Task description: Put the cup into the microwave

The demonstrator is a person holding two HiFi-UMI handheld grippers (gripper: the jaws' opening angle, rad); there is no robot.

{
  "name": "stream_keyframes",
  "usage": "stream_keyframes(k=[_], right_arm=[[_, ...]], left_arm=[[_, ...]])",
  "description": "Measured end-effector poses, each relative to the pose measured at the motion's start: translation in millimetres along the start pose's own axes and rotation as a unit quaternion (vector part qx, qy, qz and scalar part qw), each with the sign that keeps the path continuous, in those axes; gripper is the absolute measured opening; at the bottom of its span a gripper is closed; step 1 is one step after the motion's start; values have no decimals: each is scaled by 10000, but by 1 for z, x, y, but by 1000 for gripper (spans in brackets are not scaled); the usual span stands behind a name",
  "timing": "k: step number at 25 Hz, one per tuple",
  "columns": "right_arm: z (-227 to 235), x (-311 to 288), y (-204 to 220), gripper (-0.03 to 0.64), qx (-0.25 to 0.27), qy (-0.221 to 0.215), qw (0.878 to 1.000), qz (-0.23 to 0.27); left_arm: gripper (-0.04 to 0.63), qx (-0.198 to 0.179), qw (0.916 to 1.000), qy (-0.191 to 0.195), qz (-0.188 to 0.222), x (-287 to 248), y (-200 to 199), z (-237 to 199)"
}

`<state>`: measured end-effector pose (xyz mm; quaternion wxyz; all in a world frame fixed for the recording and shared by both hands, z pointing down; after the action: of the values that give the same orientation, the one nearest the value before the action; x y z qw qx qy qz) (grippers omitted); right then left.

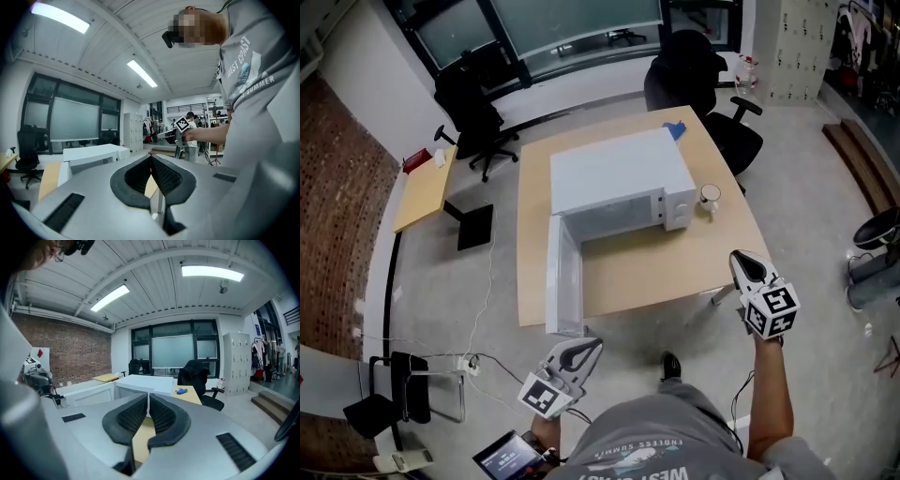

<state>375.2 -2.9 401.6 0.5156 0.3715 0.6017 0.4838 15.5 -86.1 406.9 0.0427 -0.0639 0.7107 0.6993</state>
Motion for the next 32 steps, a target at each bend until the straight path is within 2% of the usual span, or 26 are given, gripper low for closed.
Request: stream_keyframes(k=[6,12,13,15,18,26,32], right_arm=[[62,-87,33,21,-164,-85,9990,-403],[110,-165,67,25,-59,-125,9960,-878],[118,-178,74,34,-42,-113,9951,-982],[134,-204,91,105,-50,-81,9925,-1216],[153,-237,117,127,-27,-38,9874,-1580],[199,-301,192,143,-120,269,9705,-2392],[213,-326,219,143,-139,335,9647,-2610]], left_arm=[[20,196,9992,-278,-227,-35,8,-22],[20,379,9970,-469,-480,-58,17,-37],[20,411,9966,-494,-519,-62,19,-38],[20,481,9955,-545,-610,-67,22,-41],[20,546,9941,-621,-705,-73,24,-44],[20,722,9895,-769,-986,-84,36,-39],[20,843,9865,-863,-1104,-84,43,-31]])
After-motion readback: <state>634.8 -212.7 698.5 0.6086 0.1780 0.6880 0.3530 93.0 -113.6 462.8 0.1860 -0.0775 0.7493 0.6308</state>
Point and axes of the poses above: the fingertips, and each gripper's own axes: x backward along the fingers, z to its right, y out of its underside, the point moved 4 cm from there along x, backward along the fingers, and after that the axes turned 2 degrees about y, right-handed, at the moved point
